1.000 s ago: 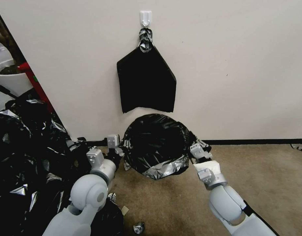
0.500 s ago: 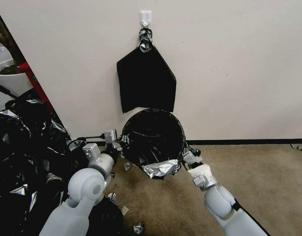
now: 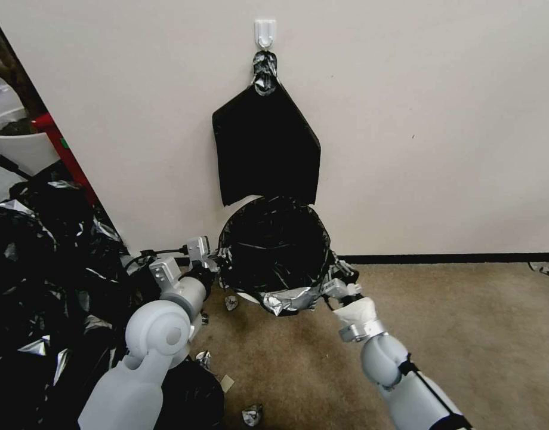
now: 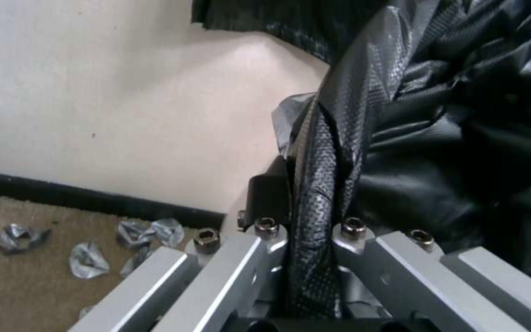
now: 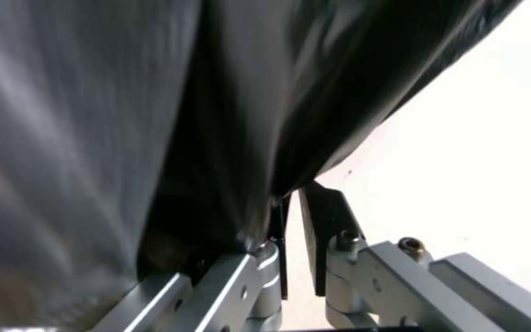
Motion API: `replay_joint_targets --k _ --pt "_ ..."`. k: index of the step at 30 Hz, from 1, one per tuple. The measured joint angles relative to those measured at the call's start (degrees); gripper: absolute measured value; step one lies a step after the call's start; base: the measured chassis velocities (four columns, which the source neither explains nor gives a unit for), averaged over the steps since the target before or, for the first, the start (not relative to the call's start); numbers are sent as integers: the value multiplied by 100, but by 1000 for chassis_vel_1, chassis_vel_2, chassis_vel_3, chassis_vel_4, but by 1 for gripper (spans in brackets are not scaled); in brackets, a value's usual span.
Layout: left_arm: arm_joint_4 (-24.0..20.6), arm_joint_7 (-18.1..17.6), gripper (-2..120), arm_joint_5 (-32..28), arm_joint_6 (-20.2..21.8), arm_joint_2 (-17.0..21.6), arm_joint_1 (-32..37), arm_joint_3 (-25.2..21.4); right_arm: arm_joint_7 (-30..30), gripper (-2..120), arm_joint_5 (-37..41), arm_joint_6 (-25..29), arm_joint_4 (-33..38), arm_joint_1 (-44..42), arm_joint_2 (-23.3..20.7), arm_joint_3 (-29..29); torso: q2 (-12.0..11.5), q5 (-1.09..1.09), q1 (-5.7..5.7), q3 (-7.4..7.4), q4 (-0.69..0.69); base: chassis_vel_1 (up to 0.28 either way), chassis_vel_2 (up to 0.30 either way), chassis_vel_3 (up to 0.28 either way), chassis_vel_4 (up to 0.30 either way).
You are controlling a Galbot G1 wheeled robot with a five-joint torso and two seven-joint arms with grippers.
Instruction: Place a trash bag onto the trash bin.
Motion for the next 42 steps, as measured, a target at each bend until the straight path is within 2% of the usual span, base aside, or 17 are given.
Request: replay_joint_targets --k 9,14,16,17,19,20,23,25,27,30,31,35,36,38,40,41,42 --pt "-15 14 3 -188 -94 -31 -3 -19 83 39 -373 -202 -201 -39 99 0 0 0 0 0 0 0 0 0 0" --pt "-20 95 3 -157 -98 10 20 -32 61 56 -409 -309 -226 -20 -67 143 0 1 0 0 0 0 0 0 0" --pt "55 175 3 -41 -138 41 30 -34 -3 68 -62 -323 -142 -49 -248 162 0 0 0 0 0 0 0 0 0" --pt "55 175 3 -41 -138 41 30 -34 -3 68 -62 -323 -142 -49 -248 162 0 0 0 0 0 0 0 0 0" --pt "131 193 3 24 -178 58 17 -45 -77 78 504 -400 -14 -104 -410 153 0 0 0 0 0 0 0 0 0" --pt "131 193 3 24 -178 58 17 -45 -77 78 504 -400 -14 -104 -410 153 0 0 0 0 0 0 0 0 0" --pt "241 198 3 54 -232 58 -37 -54 -167 93 1697 -307 248 -241 -634 -33 0 0 0 0 0 0 0 0 0" --pt "265 199 3 74 -241 57 -48 -47 -218 98 2048 -277 401 -308 -685 -93 0 1 0 0 -1 0 0 0 0" --pt "292 204 3 122 -253 57 -54 -36 -268 99 2392 -321 606 -373 -731 -130 0 2 0 0 0 0 0 0 0" --pt "367 228 3 245 -329 60 -73 -13 -215 100 3655 -1027 1246 -531 -843 -193 0 0 0 0 -1 0 0 0 0" --pt "367 228 3 245 -329 60 -73 -13 -215 100 3655 -1027 1246 -531 -843 -193 0 0 0 0 -1 0 0 0 0" --pt "463 229 3 271 -421 70 -123 -25 375 100 5319 -1950 1935 -718 -948 -296 1 0 0 0 0 0 0 0 0" --pt "463 229 3 271 -421 70 -123 -25 375 100 5319 -1950 1935 -718 -948 -296 1 0 0 0 0 0 0 0 0" --pt "527 228 3 270 -484 73 -164 -37 728 100 6167 -2239 2261 -850 -984 -358 1 0 0 0 0 0 0 0 0" --pt "586 207 3 264 -562 57 -219 -42 932 100 6943 -2311 2622 -997 -1002 -392 1 0 0 0 0 0 0 0 0" --pt "586 207 3 264 -562 57 -219 -42 932 100 6943 -2311 2622 -997 -1002 -392 1 0 0 0 0 0 0 0 0" --pt "603 183 3 253 -605 44 -246 -44 965 100 7485 -2306 2852 -1075 -1007 -403 1 0 0 0 -1 0 0 0 0"
